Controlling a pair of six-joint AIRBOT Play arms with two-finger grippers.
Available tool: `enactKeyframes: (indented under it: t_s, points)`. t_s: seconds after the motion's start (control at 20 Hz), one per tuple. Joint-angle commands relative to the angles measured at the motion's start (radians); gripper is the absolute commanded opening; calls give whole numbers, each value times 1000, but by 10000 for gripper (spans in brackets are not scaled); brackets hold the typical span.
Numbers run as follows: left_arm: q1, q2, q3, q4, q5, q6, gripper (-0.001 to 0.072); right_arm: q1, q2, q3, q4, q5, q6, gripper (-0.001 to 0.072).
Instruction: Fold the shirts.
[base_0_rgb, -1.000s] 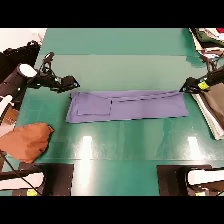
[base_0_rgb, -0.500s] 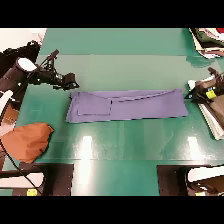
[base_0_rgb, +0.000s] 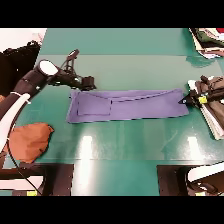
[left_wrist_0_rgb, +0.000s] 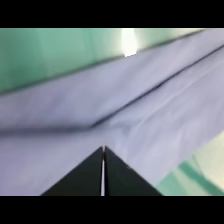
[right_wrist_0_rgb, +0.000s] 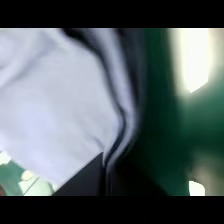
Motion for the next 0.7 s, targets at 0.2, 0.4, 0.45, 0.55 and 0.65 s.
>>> enactKeyframes:
  t_s: [0.2, 0.4, 0.45, 0.55, 0.65]
  points:
    - [-198, -202, 163, -14, 62, -24, 23, 48, 150, -2, 193, 50, -58, 13]
    - [-281, -332, 280, -13, 31, -50, 23, 111, 311, -2, 275, 50, -56, 13]
    - [-296, -364, 309, -13, 13, -50, 23, 135, 348, -2, 303, 40, -56, 12]
    - [-316, -416, 347, -12, -19, -50, 23, 178, 410, -2, 357, 11, -56, 13]
    - [-320, -436, 351, -11, -30, -57, 23, 218, 455, -2, 379, -12, -56, 13]
